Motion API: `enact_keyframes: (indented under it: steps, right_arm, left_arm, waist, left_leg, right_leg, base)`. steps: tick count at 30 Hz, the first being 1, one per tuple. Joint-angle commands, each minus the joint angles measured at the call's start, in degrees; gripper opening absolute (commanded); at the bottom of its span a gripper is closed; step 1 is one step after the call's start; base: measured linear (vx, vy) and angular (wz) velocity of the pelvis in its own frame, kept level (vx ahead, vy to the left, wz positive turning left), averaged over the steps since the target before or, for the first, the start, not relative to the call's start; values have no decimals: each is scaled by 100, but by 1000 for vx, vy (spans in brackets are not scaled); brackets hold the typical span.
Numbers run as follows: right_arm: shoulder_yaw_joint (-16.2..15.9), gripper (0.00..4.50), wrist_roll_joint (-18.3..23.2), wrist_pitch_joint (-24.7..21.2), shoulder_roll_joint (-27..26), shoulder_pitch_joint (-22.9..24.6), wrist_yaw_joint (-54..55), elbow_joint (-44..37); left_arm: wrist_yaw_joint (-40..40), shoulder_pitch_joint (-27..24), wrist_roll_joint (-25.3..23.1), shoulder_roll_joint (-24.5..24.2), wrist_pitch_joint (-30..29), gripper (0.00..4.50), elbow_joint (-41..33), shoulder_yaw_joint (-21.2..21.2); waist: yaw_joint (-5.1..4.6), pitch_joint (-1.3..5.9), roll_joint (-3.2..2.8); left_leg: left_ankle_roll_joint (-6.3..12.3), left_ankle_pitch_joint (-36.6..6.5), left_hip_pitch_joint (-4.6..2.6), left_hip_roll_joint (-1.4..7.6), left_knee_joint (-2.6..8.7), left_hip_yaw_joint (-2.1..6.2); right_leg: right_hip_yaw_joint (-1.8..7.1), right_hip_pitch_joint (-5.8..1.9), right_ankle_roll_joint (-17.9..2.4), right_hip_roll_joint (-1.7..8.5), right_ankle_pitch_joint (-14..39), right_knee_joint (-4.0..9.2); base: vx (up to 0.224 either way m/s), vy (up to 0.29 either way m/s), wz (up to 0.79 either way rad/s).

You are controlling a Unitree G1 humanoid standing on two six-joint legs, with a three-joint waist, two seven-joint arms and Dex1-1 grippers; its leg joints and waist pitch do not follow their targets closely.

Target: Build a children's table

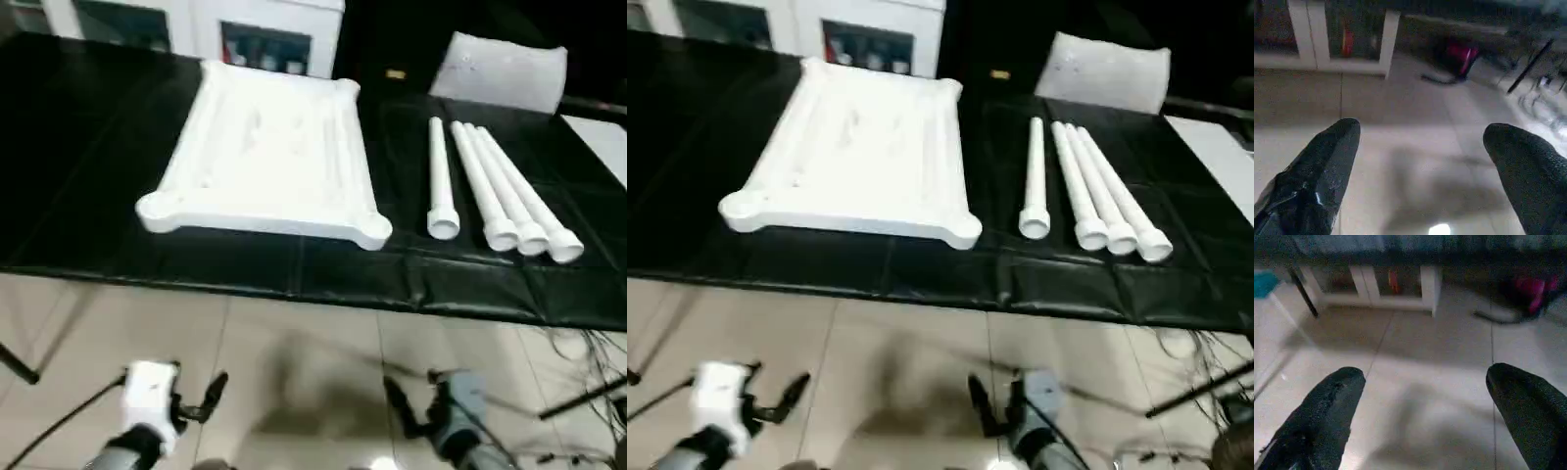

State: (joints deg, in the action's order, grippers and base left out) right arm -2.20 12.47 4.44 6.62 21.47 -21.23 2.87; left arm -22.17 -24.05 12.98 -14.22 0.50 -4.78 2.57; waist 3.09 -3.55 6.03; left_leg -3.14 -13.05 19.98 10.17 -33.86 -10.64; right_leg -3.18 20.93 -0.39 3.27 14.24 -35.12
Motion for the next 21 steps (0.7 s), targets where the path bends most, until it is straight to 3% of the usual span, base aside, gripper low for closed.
enact_keyframes:
  steps: [1, 2, 3, 5, 6, 7, 8, 9, 10, 12, 13, 14, 16, 17, 18, 20, 21]
  right_arm:
    - [53, 450, 378, -444, 196, 243, 35, -1326]
    - [46, 450, 418, -532, 240, 289, 63, -1547]
    - [43, 450, 429, -560, 254, 302, 73, -1608]
    - [76, 450, 419, -753, 308, 297, 165, -1989]
    - [173, 450, 439, -1228, 407, 144, 318, -2689]
    - [173, 450, 439, -1228, 407, 144, 318, -2689]
    - [296, 450, 591, -1655, 504, -205, 451, -3141]
    - [322, 450, 627, -1714, 519, -284, 480, -3191]
    - [473, 450, 734, -2073, 587, -732, 712, -3364]
    - [518, 450, 578, -2180, 627, -1012, 830, -3370]
    - [530, 450, 399, -2359, 652, -1263, 960, -3338]
    - [496, 450, -259, -2404, 670, -1620, 1188, -3199]
    - [476, 450, -636, -1994, 598, -1884, 1302, -3063]
    - [432, 450, -662, -2232, 598, -1972, 1354, -3069]
    - [398, 450, -672, -2453, 606, -2026, 1394, -3086]
    - [519, 450, -366, -3050, 506, -2143, 1683, -3097]
    - [580, 450, -206, -3264, 486, -2186, 1826, -3127]
  left_arm:
    - [156, -43, 175, 5, -300, 446, -971, 40]
    - [191, -50, 199, -8, -407, 446, -1177, 51]
    - [202, -54, 206, -13, -445, 446, -1239, 54]
    - [281, 16, 293, -37, -632, 446, -1582, 90]
    - [473, 283, 477, -71, -1053, 446, -2169, 161]
    - [473, 283, 477, -71, -1053, 446, -2169, 161]
    - [641, 719, 601, -119, -1407, 446, -2479, 234]
    - [667, 808, 618, -129, -1462, 446, -2508, 247]
    - [815, 1325, 699, -178, -1749, 446, -2581, 327]
    - [903, 1642, 638, -211, -1852, 446, -2540, 374]
    - [940, 1913, 551, -254, -1887, 446, -2463, 408]
    - [1008, 2302, 411, -286, -1833, 446, -2282, 470]
    - [1081, 2597, 182, -346, -1711, 446, -2116, 516]
    - [1108, 2814, 187, -401, -1874, 446, -1903, 538]
    - [1130, 2963, 211, -439, -2013, 446, -1757, 552]
    - [1056, 3331, 57, -665, -2197, 446, -1372, 482]
    - [1032, 3432, 39, -742, -2257, 446, -1305, 456]
  waist:
    - [18, 106, -94]
    - [4, 109, -69]
    - [-15, 108, -82]
    - [-39, 108, -48]
    - [-47, 125, -11]
    - [-42, 186, -18]
    - [-70, 174, -11]
    - [-78, 152, -23]
    - [-89, 183, -47]
    - [-102, 215, -32]
    - [-105, 213, -104]
    - [-129, 237, -129]
    - [-151, 298, -98]
    - [-114, 294, -349]
    - [-151, 284, -192]
    - [-131, 327, -269]
    - [-131, 341, -240]
  left_leg:
    - [11, -1867, -24, 526, 595, 227]
    - [-4, -1844, -25, 510, 603, 222]
    - [-58, -1898, -23, 487, 607, 227]
    - [-169, -2061, -44, 455, 589, 225]
    - [-175, -2019, -40, 452, 575, 225]
    - [-184, -1644, -41, 442, 552, 239]
    - [-144, -1389, -30, 425, 540, 222]
    - [-161, -1386, -27, 414, 561, 223]
    - [-182, -1118, -53, 376, 519, 217]
    - [-229, -1029, -72, 352, 484, 201]
    - [-258, -911, -53, 336, 472, 199]
    - [-318, -784, -52, 327, 456, 196]
    - [-371, -467, -58, 290, 398, 184]
    - [-422, -335, -63, 280, 396, 203]
    - [-368, -299, -50, 273, 387, 179]
    - [-329, -150, -86, 244, 365, 195]
    - [-305, -79, -65, 240, 359, 191]
  right_leg:
    - [437, -67, -613, 541, 1502, 539]
    - [416, -51, -563, 509, 1369, 524]
    - [407, -39, -512, 501, 1416, 530]
    - [414, -6, -408, 494, 1707, 558]
    - [414, -17, -378, 491, 1680, 551]
    - [412, -61, -385, 456, 1119, 471]
    - [407, -56, -394, 425, 636, 430]
    - [398, -56, -390, 409, 614, 419]
    - [393, -64, -386, 403, 281, 380]
    - [387, -65, -363, 394, 258, 369]
    - [397, -76, -358, 406, 142, 357]
    - [387, -90, -334, 380, 25, 344]
    - [385, -108, -356, 376, -351, 305]
    - [386, -119, -396, 382, -659, 253]
    - [385, -138, -425, 347, -859, 270]
    - [380, -156, -480, 325, -1099, 235]
    - [382, -185, -524, 335, -1156, 228]
  base:
    - [0, 0, 0]
    - [0, 0, 0]
    - [0, 0, 0]
    - [0, 0, 0]
    - [0, 0, 0]
    - [0, 0, 0]
    - [0, 0, 0]
    - [0, 0, 0]
    - [0, 0, 0]
    - [0, 0, 0]
    - [0, 0, 0]
    - [0, 0, 0]
    - [0, 0, 0]
    - [0, 0, 0]
    - [0, 0, 0]
    - [0, 0, 0]
    - [0, 0, 0]
